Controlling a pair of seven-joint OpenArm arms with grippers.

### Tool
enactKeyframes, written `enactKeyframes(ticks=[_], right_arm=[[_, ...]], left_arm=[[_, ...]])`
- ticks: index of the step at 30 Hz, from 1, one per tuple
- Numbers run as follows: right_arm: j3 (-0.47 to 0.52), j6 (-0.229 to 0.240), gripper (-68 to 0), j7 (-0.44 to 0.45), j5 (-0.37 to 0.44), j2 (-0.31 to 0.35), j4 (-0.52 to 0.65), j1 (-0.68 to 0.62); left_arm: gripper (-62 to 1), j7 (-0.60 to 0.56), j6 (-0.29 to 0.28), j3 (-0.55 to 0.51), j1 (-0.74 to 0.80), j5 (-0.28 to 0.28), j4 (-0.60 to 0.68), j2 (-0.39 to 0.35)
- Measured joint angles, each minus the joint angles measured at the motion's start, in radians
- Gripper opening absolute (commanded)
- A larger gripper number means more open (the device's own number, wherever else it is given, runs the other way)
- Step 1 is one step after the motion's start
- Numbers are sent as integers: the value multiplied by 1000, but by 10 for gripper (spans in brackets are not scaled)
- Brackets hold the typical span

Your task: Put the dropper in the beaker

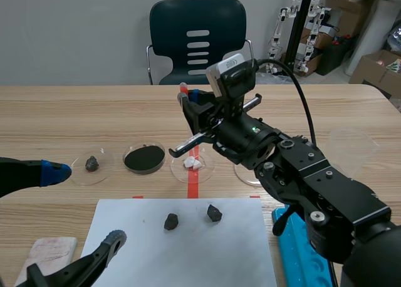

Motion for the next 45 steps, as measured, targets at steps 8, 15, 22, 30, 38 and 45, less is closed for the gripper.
enactKeyframes(ticks=[8, 15, 22, 30, 38, 45], right_arm=[[0, 0, -667, 0, 0, 0, 0, 0], [0, 0, -667, 0, 0, 0, 0, 0], [0, 0, -667, 0, 0, 0, 0, 0], [0, -5, -667, 0, 0, 0, 2, -2], [24, -8, -667, -22, 0, 6, 137, -58], [98, -7, -667, -122, -37, 6, 352, -162]], left_arm=[[14, 0, 0, 0, 0, 0, 0, 0], [14, 0, 0, 0, 0, 0, 0, 0], [14, 0, 0, 0, 0, 0, 0, 0], [14, 0, 0, 0, 0, 0, 0, 0], [14, 0, 0, 0, 0, 0, 0, 0], [14, 0, 0, 0, 0, 0, 0, 0]])
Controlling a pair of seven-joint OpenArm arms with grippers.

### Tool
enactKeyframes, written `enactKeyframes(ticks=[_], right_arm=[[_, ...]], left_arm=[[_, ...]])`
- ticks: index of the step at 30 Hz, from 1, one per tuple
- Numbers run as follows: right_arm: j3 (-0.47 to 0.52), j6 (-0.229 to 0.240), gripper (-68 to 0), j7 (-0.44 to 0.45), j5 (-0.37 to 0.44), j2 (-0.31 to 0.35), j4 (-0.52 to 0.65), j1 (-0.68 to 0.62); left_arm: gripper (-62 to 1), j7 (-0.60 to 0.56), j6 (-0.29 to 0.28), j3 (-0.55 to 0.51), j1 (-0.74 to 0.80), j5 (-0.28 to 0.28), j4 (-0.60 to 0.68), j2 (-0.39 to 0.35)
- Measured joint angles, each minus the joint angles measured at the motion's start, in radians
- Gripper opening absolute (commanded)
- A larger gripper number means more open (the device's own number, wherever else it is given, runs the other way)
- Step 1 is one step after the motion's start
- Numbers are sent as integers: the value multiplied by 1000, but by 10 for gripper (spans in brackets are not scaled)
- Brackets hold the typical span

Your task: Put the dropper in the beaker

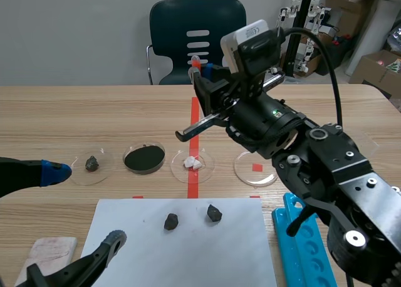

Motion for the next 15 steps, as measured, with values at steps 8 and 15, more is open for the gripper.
enactKeyframes(ticks=[8, 15], right_arm=[[58, 0, -667, -97, -19, 0, 232, -138], [116, 0, -667, -148, -19, 0, 373, -268]], left_arm=[[14, 0, 0, 0, 0, 0, 0, 0], [14, 0, 0, 0, 0, 0, 0, 0]])
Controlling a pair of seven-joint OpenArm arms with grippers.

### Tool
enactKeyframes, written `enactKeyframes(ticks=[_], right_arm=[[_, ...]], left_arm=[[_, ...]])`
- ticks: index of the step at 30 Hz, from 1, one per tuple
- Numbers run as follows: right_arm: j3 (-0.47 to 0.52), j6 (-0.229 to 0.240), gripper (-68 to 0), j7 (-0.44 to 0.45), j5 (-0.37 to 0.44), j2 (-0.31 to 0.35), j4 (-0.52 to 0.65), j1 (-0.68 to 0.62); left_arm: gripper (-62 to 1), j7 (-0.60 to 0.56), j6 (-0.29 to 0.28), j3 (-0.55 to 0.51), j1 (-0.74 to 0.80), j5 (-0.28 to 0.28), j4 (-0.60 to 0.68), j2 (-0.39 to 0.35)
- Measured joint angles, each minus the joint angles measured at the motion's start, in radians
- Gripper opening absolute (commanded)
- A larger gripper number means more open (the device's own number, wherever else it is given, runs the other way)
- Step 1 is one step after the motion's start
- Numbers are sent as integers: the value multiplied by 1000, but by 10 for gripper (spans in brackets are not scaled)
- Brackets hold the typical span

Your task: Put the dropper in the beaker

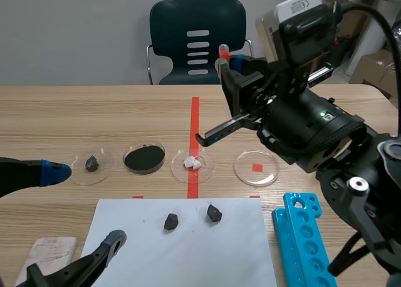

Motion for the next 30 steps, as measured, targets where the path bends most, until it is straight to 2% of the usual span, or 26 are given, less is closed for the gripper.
enactKeyframes(ticks=[16, 22, 30], right_arm=[[108, 0, -667, 3, -23, 0, 159, -193], [149, 0, -667, 4, -23, 2, 176, -230], [192, -13, -667, 13, -23, 51, 176, -235]], left_arm=[[14, 0, 0, 0, 0, 0, 0, 0], [14, 0, 0, 0, 0, 0, 0, 0], [14, 0, 0, 0, 0, 0, 0, 0]])
